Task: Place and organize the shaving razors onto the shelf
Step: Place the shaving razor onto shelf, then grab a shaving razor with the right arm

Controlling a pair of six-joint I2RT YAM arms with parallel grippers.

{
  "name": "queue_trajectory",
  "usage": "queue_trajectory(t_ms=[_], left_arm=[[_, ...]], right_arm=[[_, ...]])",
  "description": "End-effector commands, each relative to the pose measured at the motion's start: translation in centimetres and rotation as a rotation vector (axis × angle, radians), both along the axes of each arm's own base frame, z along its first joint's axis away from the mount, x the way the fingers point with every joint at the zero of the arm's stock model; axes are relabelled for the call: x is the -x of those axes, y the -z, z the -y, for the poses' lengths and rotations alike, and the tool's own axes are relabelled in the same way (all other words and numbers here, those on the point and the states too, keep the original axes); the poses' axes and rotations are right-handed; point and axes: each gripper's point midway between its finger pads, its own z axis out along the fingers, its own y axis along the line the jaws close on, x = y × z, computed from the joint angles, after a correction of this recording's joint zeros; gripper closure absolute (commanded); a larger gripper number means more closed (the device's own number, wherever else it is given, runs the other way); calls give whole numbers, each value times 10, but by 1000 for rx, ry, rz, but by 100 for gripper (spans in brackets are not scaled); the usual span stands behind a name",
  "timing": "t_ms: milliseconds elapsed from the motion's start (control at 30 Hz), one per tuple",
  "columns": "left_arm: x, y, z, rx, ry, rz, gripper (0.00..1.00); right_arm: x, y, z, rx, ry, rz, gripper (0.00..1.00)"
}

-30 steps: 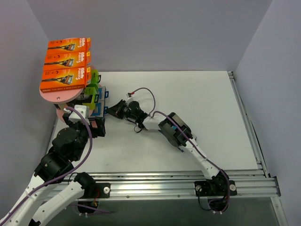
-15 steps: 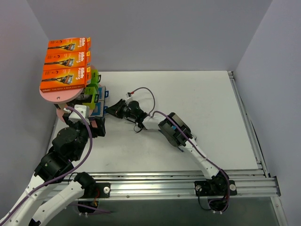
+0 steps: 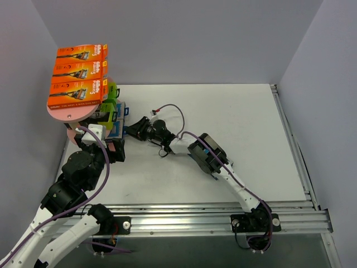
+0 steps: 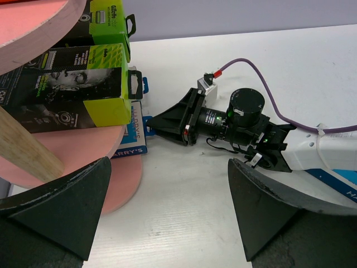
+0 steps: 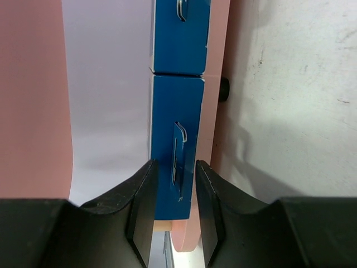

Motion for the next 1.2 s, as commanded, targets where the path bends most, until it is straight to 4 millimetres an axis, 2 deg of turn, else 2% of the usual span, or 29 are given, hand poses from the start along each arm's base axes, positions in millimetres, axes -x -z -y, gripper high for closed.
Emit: queue_trajectory(t_ms=[0,267,333,400,433,467,533,600,633,667,700,733,800,833,867,900,967,1000,1067,1100,1133,1167], left_arm=[[-3,-15,3,45,2,51,5],[-3,-15,2,46,2,52,5],[-3,-15,2,43,-1,51,5],[-3,-15,2,42,-1,50,5],[-4,-15,2,41,-3,49,5],[-4,-14,2,39,-2,48,5],[-4,-15,1,38,-4,50,5],[-4,-14,1,36,-5,49,5],[-4,-13,2,30,-2,47,5],[-5,-13,2,29,-3,45,5],[-5,-13,2,28,0,44,5],[-6,-11,3,22,0,38,5],[-6,-10,4,18,6,34,6],[-7,-10,5,17,6,32,6],[-7,-9,4,15,5,32,6],[-7,-9,4,14,5,30,6],[-7,-9,4,14,3,30,6],[-7,-8,5,15,9,27,6],[-8,-8,5,13,10,26,6],[-8,-8,6,13,12,23,6],[-8,-7,6,13,12,23,6],[-9,-6,7,10,17,19,6]], right_arm=[[-4,-16,5,-46,12,42,71],[-6,-13,31,-16,40,30,67],[-7,-23,37,-25,44,44,66],[-8,-20,45,-9,51,39,66],[-9,-29,48,-12,54,54,66],[-7,-24,52,5,53,44,66],[-9,-35,59,10,60,56,65],[-10,-29,72,46,67,49,61],[-10,-43,76,45,69,63,61],[-10,-41,83,72,68,64,60],[-7,-36,90,99,67,56,60],[-11,-52,100,103,78,79,60],[-12,-51,117,168,86,91,60],[-9,-62,127,183,93,102,60],[-13,-65,140,204,108,108,60],[-13,-79,151,237,117,138,60],[-11,-68,178,332,137,102,59],[-11,-86,189,368,162,159,59],[-4,-75,213,468,178,125,57],[-1,-93,223,492,190,170,57],[7,-81,237,552,193,132,56],[8,-81,249,582,208,127,55]])
